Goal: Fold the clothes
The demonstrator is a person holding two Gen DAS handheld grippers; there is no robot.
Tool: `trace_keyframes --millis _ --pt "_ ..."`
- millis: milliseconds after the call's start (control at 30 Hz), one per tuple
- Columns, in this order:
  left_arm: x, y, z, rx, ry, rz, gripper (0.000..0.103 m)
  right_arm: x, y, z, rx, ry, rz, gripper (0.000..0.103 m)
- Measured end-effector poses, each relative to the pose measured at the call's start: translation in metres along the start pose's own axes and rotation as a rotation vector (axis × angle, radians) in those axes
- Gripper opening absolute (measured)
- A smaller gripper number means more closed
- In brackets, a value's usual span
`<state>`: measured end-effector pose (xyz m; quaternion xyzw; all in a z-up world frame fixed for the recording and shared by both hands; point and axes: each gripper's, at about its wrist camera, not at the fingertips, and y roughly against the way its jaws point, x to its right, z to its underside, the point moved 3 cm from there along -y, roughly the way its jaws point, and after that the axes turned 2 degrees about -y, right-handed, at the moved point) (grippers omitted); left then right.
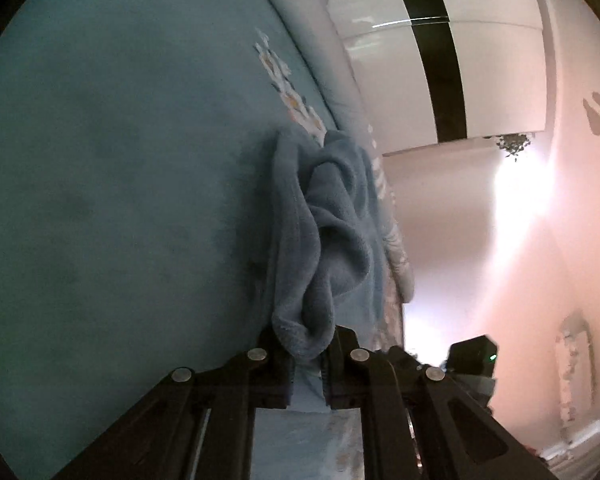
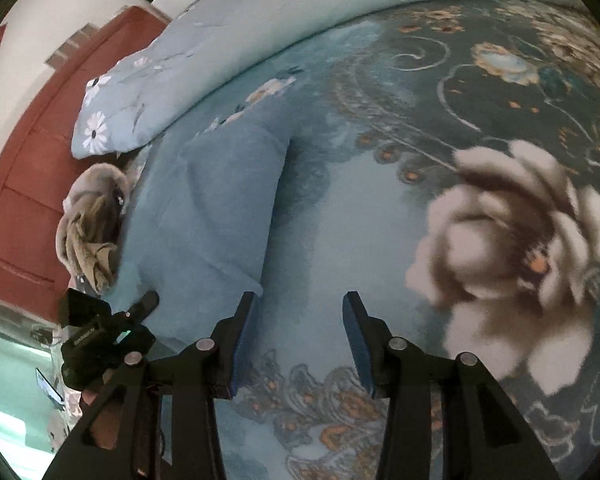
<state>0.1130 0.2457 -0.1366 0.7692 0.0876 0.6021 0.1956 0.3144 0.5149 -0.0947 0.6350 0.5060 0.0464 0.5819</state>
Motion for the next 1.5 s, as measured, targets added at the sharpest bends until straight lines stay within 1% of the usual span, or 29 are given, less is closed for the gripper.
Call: trace_keyframes --millis 67,133,167,200,233,267,300,367,500,567,600,633,667,700,733,767,800,833,867,900,933,967,1033,1100,1200,1267,1367,1433,1500 --pt "0.003 0.002 0.000 -0.009 -0.031 -0.020 0.014 -0.004 -0.007 -0.002 -0.001 -0.002 -0.023 0.045" --pt "0.008 0.005 0.001 -0.017 -0.068 -0.039 0.017 -0.008 -0.013 -0.001 0.007 -0.008 -0.076 0.045" --pt "0.013 0.009 0.000 -0.019 -0.096 -0.047 0.023 -0.009 -0.015 0.001 0.011 -0.007 -0.094 0.048" --pt "0.016 0.010 0.000 -0.021 -0.113 -0.055 0.031 -0.010 -0.017 0.005 0.007 -0.006 -0.111 0.053" --pt "0.016 0.010 0.000 -0.022 -0.119 -0.065 0.037 -0.010 -0.020 0.009 0.001 -0.005 -0.128 0.054" --pt "0.015 0.010 0.000 -0.024 -0.126 -0.075 0.051 -0.011 -0.023 0.014 -0.011 -0.006 -0.143 0.054" --pt "0.015 0.010 0.000 -0.026 -0.132 -0.085 0.060 -0.012 -0.027 0.018 -0.024 -0.007 -0.158 0.054" --pt "0.015 0.010 0.000 -0.030 -0.145 -0.105 0.063 -0.014 -0.033 0.025 -0.038 -0.016 -0.186 0.054" --pt "0.015 0.009 -0.001 -0.037 -0.170 -0.144 0.064 -0.022 -0.048 0.038 -0.037 -0.044 -0.226 0.054" --pt "0.014 0.009 -0.001 -0.040 -0.182 -0.163 0.064 -0.027 -0.047 0.044 0.006 -0.050 -0.230 0.055" --pt "0.014 0.009 -0.001 -0.042 -0.188 -0.173 0.064 -0.029 -0.047 0.046 0.015 -0.060 -0.247 0.055" --pt "0.014 0.010 -0.001 -0.037 -0.187 -0.175 0.064 -0.031 -0.048 0.050 0.004 -0.078 -0.289 0.054" --pt "0.013 0.012 0.001 -0.026 -0.177 -0.168 0.064 -0.031 -0.049 0.053 0.002 -0.086 -0.299 0.053" --pt "0.012 0.014 0.002 -0.018 -0.164 -0.166 0.064 -0.032 -0.050 0.055 0.003 -0.092 -0.300 0.040" --pt "0.013 0.014 0.003 -0.015 -0.153 -0.170 0.063 -0.031 -0.050 0.055 0.007 -0.089 -0.281 0.032" --pt "0.014 0.014 0.004 -0.011 -0.148 -0.178 0.062 -0.030 -0.049 0.055 0.007 -0.096 -0.288 0.021" --pt "0.016 0.013 0.006 -0.007 -0.148 -0.184 0.055 -0.028 -0.048 0.055 0.005 -0.106 -0.301 0.017" --pt "0.019 0.013 0.008 -0.003 -0.152 -0.187 0.047 -0.025 -0.045 0.054 0.004 -0.118 -0.319 0.015" --pt "0.022 0.012 0.010 -0.004 -0.155 -0.189 0.031 -0.023 -0.042 0.052 0.006 -0.126 -0.336 0.014" --pt "0.024 0.009 0.014 -0.011 -0.155 -0.198 0.026 -0.021 -0.038 0.049 0.010 -0.133 -0.353 0.013" --pt "0.028 0.007 0.018 -0.017 -0.154 -0.200 0.025 -0.020 -0.033 0.045 0.013 -0.127 -0.359 0.013" --pt "0.033 0.005 0.023 -0.023 -0.152 -0.186 0.021 -0.018 -0.027 0.040 0.018 -0.112 -0.347 0.013" --pt "0.042 0.000 0.033 -0.038 -0.149 -0.156 0.018 -0.013 -0.015 0.030 0.028 -0.081 -0.314 0.013" --pt "0.054 -0.011 0.048 -0.075 -0.159 -0.121 0.016 -0.007 0.000 0.014 0.050 -0.044 -0.271 0.013" --pt "0.068 -0.034 0.067 -0.135 -0.200 -0.118 0.016 0.010 0.014 -0.006 0.059 -0.019 -0.230 0.013" --pt "0.071 -0.041 0.071 -0.140 -0.222 -0.132 0.016 0.021 0.012 -0.014 0.052 -0.035 -0.209 0.013" --pt "0.073 -0.035 0.069 -0.136 -0.241 -0.135 0.019 0.036 0.003 -0.007 0.030 -0.081 -0.205 0.013" --pt "0.076 -0.019 0.061 -0.107 -0.278 -0.152 0.029 0.044 0.000 -0.001 0.046 -0.104 -0.203 0.017" --pt "0.079 0.001 0.042 -0.029 -0.313 -0.187 0.060 0.050 0.002 0.003 0.071 -0.113 -0.190 0.020"
